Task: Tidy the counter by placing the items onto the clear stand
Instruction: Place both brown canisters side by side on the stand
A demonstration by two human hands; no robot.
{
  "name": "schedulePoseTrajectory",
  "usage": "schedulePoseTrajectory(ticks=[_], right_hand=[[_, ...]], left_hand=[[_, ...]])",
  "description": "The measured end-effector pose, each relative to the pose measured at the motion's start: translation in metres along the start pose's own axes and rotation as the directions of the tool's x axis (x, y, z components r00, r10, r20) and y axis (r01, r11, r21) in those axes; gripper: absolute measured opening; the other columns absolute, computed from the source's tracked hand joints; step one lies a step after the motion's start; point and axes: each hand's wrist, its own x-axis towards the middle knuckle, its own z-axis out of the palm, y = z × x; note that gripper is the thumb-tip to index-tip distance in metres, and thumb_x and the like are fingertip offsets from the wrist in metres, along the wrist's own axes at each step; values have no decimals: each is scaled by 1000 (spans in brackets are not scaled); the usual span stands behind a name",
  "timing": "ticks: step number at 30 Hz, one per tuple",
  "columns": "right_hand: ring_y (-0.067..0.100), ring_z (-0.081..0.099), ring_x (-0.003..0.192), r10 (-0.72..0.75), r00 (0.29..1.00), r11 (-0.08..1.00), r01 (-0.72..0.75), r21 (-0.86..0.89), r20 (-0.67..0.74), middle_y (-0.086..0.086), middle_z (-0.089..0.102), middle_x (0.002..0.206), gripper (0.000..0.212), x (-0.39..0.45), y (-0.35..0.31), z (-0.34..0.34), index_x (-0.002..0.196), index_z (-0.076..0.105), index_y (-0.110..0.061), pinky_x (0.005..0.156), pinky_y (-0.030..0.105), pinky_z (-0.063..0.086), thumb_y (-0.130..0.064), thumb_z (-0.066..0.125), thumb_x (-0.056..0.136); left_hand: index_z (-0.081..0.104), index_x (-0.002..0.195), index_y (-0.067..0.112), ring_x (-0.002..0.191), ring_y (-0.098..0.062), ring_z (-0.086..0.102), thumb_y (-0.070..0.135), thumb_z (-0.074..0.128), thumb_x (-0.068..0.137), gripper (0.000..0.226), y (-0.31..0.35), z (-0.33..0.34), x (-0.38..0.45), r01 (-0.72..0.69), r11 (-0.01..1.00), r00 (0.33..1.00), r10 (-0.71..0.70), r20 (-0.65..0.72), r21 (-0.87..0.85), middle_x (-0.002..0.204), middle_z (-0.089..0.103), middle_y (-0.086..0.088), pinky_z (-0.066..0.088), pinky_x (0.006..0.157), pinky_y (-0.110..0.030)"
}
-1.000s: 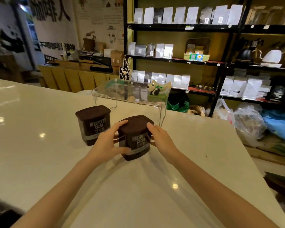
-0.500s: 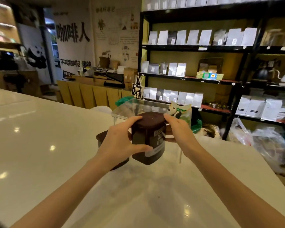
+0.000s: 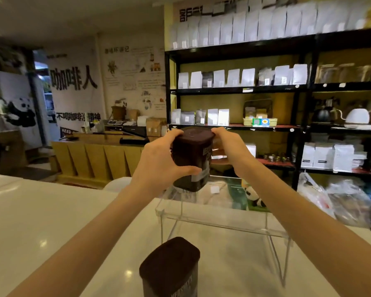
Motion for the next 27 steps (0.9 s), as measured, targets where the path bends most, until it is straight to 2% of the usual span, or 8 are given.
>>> schedulePoseTrajectory(ticks=[3, 7, 10, 12, 14, 18, 23, 27], right_hand=[[21, 58, 78, 28, 999, 999, -28, 21, -29, 3, 60, 80, 22, 33, 12, 10, 87, 59, -13, 66, 30, 50, -27, 43, 90], [26, 60, 79, 116, 989, 993, -115, 15, -91, 8, 62, 82, 26, 69, 40, 19, 97, 59, -7, 72, 35, 52, -25, 43, 89], [34, 63, 93, 196, 973, 979, -200, -25, -121, 18, 64, 95, 36, 84, 60, 24, 108, 60, -2, 85, 44, 55, -26, 42, 88], [33, 62, 94, 221, 967, 973, -227, -34, -126, 17, 64, 95, 38, 90, 69, 27, 111, 59, -2, 92, 48, 53, -27, 42, 88], [29, 59, 88, 241, 962, 969, -246, -19, -127, 14, 62, 91, 36, 95, 76, 29, 108, 60, -2, 91, 45, 52, -26, 42, 87], [27, 57, 86, 247, 961, 969, -248, 13, -121, 15, 60, 91, 25, 100, 87, 34, 95, 58, -7, 72, 36, 51, -24, 40, 89], [25, 56, 92, 228, 965, 973, -222, 55, -130, 13, 60, 97, 24, 104, 93, 38, 95, 57, -10, 89, 42, 51, -27, 40, 92], [26, 58, 102, 206, 969, 976, -194, 101, -139, 14, 62, 106, 31, 101, 100, 41, 108, 58, -11, 88, 35, 49, -32, 38, 94]], left_hand=[[43, 130, 20, 109, -7, 51, 33, 83, 58, 83, -30, 25, 16, 14, 1000, 1000, -14, -21, -15, 125, 60, -1, 39, 91, -19], [43, 128, 21, 114, -16, 54, 37, 82, 58, 82, -61, 56, 31, 69, 998, 998, -69, 11, -5, 125, 60, -2, 44, 98, -29], [43, 128, 20, 112, -18, 55, 38, 82, 58, 82, -74, 72, 33, 97, 995, 993, -98, 60, 22, 123, 61, -4, 48, 99, -36], [43, 129, 19, 113, -20, 54, 39, 82, 58, 83, -81, 80, 32, 114, 993, 991, -116, 69, 30, 123, 60, -5, 48, 99, -38], [42, 129, 19, 113, -21, 54, 39, 82, 58, 84, -87, 86, 31, 133, 990, 988, -135, 74, 39, 123, 60, -6, 48, 99, -40], [39, 132, 20, 115, -23, 53, 41, 81, 59, 87, -96, 95, 29, 162, 985, 983, -167, 73, 65, 125, 59, -7, 49, 98, -41], [37, 132, 20, 115, -22, 51, 42, 78, 62, 84, -102, 104, 28, 186, 979, 980, -191, 52, 81, 126, 56, -6, 46, 97, -38], [36, 133, 19, 116, -23, 50, 39, 78, 64, 83, -101, 105, 27, 188, 980, 980, -191, 48, 72, 127, 55, -8, 45, 97, -37]])
